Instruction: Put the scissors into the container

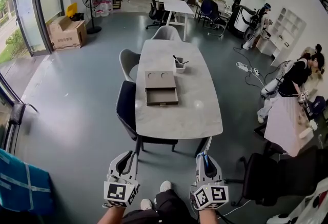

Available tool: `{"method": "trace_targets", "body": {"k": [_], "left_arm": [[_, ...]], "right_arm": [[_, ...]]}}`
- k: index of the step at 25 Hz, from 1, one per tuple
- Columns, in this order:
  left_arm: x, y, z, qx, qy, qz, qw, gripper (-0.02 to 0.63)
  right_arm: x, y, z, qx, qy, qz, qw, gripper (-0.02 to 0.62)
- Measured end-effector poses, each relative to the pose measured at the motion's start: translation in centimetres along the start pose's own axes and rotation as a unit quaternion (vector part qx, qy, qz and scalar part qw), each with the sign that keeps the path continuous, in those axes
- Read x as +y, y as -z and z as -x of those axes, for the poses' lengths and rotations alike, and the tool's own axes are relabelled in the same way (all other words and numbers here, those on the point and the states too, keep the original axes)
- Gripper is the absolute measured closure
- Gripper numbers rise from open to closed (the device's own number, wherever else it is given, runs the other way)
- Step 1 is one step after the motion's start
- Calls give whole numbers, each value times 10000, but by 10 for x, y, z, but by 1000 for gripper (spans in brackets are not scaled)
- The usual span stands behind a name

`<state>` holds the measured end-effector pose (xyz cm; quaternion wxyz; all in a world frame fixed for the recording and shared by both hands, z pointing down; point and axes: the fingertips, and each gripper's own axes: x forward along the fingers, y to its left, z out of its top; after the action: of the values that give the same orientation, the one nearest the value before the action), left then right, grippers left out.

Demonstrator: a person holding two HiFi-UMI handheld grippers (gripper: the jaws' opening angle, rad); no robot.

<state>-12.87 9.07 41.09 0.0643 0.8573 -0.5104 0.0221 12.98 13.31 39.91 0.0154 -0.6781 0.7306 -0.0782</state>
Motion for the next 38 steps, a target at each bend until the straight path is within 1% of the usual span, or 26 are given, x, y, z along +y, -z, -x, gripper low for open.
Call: {"method": "trace_targets", "body": {"k": [6,14,19,25,29,32,38], "left_arm": [[8,1,-48,53,-47,-14,10000,555],[16,-16,-124,48,-188,-15,9998,557],[20,-23,-162,45,-314,-15,9995,557],[23,-30,-199,69,-489,-15,9988,557],[14,-35,-220,30,-525,-50,9986,558],[12,-36,-231,32,-567,-63,9984,558],[14,-34,-245,110,-616,-51,9980,558]], "right_arm": [[-22,3,-47,38,-14,-72,10000,555],[-53,-15,-126,44,-199,-125,9997,554],[-73,-22,-165,69,-309,-109,9994,555],[-95,-32,-202,70,-429,-156,9989,554],[-109,-34,-222,50,-546,-197,9983,554],[-113,-34,-235,66,-654,-188,9977,554],[-118,-31,-255,124,-711,-241,9971,554]]}}
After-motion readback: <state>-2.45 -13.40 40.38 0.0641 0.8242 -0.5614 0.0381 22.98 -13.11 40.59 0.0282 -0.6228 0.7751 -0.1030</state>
